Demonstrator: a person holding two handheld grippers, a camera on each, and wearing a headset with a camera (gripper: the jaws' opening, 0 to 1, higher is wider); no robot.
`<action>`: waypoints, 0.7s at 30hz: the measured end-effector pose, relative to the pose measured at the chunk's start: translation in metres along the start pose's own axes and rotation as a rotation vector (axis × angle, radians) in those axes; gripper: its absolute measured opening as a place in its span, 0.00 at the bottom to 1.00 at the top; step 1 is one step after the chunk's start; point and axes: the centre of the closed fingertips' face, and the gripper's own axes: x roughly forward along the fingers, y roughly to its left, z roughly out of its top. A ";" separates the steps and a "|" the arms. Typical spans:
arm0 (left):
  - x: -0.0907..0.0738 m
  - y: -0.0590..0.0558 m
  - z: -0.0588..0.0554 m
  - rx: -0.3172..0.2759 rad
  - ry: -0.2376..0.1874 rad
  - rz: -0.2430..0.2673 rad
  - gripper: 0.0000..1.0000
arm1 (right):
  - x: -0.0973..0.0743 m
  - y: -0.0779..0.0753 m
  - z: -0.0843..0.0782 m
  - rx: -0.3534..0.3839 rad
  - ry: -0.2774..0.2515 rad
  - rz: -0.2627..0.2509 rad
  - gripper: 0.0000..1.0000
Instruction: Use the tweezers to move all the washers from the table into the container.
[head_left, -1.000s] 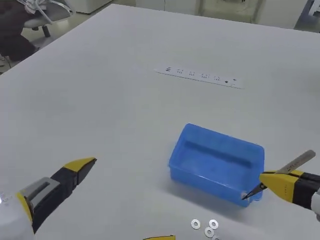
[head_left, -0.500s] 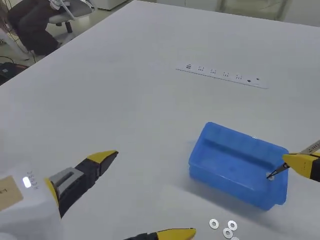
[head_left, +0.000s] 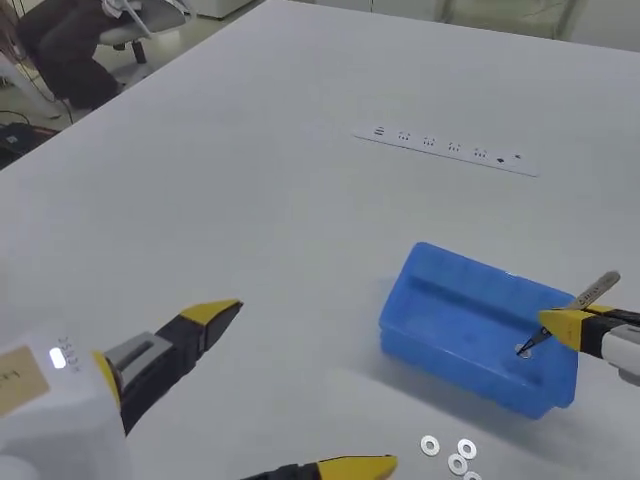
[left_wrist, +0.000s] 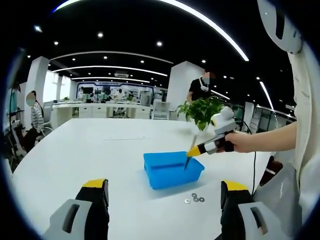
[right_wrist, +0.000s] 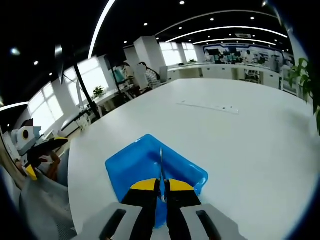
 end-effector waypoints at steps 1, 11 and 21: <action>0.000 0.000 0.000 0.000 0.001 0.000 0.95 | 0.001 0.000 -0.001 -0.005 0.006 -0.002 0.03; 0.001 -0.001 -0.003 0.004 0.012 -0.007 0.95 | 0.008 0.004 -0.005 -0.087 0.037 -0.021 0.03; 0.002 0.000 -0.006 0.008 0.023 -0.010 0.94 | 0.007 0.002 -0.009 -0.100 0.044 -0.035 0.03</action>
